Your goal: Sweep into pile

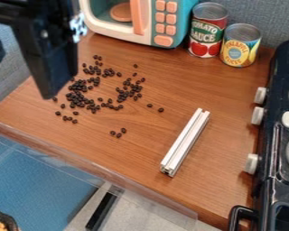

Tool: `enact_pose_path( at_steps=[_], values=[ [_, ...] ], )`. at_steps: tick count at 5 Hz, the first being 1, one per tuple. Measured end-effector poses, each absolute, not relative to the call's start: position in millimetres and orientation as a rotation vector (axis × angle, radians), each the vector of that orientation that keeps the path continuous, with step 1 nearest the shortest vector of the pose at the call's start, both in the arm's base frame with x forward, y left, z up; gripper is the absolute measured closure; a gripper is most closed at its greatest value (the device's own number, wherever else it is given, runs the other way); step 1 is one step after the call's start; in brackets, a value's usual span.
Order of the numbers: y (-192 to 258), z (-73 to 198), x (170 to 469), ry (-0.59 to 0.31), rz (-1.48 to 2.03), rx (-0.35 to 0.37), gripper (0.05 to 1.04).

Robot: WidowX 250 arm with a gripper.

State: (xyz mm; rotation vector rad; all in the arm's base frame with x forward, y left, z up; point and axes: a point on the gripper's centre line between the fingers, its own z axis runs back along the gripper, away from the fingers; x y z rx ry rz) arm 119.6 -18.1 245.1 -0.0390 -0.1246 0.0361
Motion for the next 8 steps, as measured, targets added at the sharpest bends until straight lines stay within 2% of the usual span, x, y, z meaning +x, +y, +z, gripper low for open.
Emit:
enact_pose_path(
  at_steps=[1,2,4,5,6,7,8],
  values=[
    [-18,243,120,-0.120,0.055,-0.040,0.082],
    [-27,213,153,-0.095,0.090,-0.027,0.082],
    [-33,163,206,-0.040,0.027,-0.050,0.083],
    [-36,135,224,-0.047,-0.028,-0.059,0.083],
    [-35,112,235,-0.091,0.019,-0.058,0.083],
    [-35,95,249,-0.136,0.051,-0.059,0.083],
    [-35,80,258,-0.139,0.072,-0.049,0.083]
  ],
)
